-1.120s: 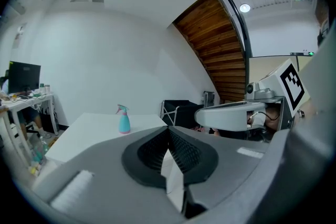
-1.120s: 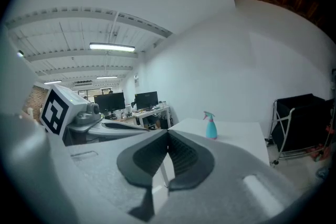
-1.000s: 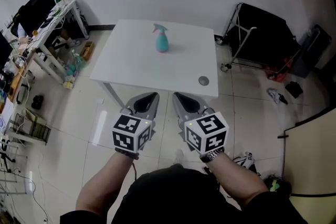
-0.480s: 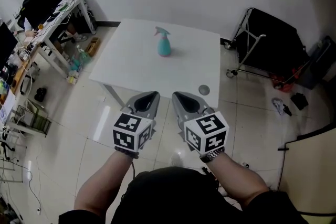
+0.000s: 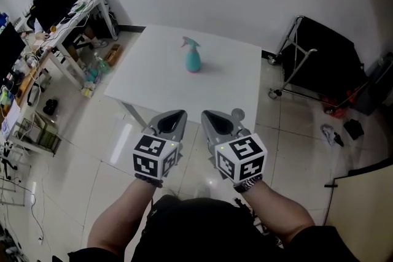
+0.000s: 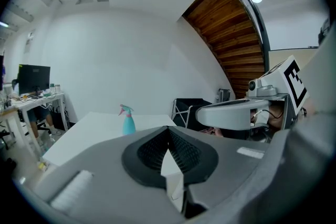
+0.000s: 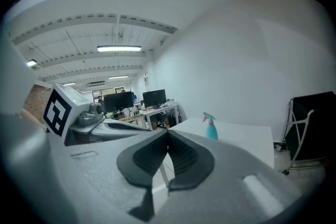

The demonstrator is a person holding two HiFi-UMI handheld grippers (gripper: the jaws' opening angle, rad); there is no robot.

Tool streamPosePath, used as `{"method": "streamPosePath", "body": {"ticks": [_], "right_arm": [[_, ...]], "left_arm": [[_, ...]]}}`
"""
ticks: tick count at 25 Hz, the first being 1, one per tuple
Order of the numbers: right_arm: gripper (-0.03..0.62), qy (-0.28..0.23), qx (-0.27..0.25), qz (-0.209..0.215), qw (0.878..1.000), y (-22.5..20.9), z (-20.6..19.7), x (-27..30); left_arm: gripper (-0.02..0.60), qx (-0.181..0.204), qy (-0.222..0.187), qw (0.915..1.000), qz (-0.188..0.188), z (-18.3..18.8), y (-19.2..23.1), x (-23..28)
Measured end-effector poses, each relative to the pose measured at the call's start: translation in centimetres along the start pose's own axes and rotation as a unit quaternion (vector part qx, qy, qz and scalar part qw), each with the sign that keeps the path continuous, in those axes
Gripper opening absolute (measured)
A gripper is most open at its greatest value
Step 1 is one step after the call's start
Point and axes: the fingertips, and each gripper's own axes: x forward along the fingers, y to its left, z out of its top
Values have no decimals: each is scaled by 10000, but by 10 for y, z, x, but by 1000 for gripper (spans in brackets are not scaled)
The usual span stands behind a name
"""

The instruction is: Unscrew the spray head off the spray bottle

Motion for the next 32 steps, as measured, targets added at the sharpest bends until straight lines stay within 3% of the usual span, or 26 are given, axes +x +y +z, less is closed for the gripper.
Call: {"method": "streamPosePath", "body": {"ticks": [12,32], "right_arm": [[-9,-15,-16,-10,10000,-1,5,17],[-9,98,47,-482,9988,-30,15,74]], "left_arm": [[15,24,-17,10000,5,4,15,6],[15,-23,65,9990,-447,13,65,51]]}}
